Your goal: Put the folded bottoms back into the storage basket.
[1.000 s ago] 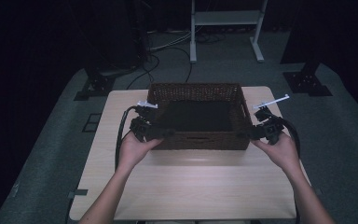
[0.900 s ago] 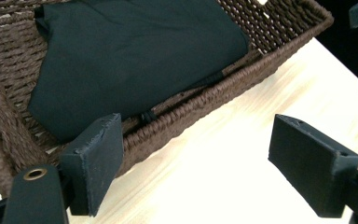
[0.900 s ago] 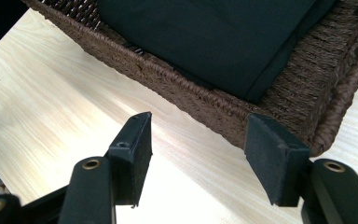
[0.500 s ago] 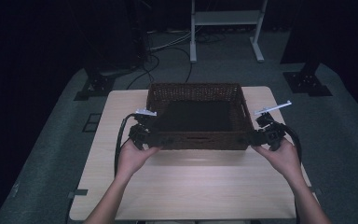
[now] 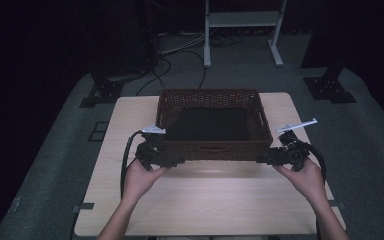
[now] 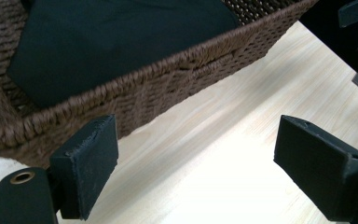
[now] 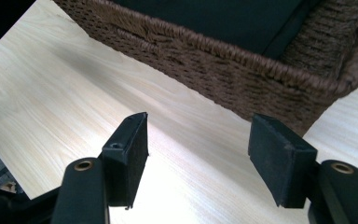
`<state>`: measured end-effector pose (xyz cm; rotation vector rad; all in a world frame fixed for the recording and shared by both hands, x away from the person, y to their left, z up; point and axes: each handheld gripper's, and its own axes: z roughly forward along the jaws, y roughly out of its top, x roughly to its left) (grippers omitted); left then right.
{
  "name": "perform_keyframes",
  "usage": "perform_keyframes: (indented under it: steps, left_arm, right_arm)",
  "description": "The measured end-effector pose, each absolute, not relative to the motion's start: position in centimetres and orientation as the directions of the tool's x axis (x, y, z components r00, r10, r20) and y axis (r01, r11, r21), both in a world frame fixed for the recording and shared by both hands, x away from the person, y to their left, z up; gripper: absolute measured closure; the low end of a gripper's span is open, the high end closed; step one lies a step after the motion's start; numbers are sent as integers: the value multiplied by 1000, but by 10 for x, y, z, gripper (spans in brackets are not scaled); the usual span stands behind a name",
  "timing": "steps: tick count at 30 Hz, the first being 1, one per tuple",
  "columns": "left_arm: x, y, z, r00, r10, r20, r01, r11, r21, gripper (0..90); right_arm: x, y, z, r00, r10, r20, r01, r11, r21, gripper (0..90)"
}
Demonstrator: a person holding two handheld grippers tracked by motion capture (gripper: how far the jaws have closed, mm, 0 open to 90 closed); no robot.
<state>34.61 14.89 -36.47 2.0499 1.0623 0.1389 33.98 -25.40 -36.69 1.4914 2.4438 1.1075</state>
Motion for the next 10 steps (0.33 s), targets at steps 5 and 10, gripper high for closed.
perform_keyframes:
  steps: [5,10]
  left_arm:
    - [341,150,-370,638,724,-262,642,-312,700,119]
    - [334,150,-376,643,721,-258,636,-315,705,110]
  right_arm:
    - [335,-256,-372,-525,798,297,747,265,609,366]
    - [328,-258,-380,-523,794,310,750,255,611,361]
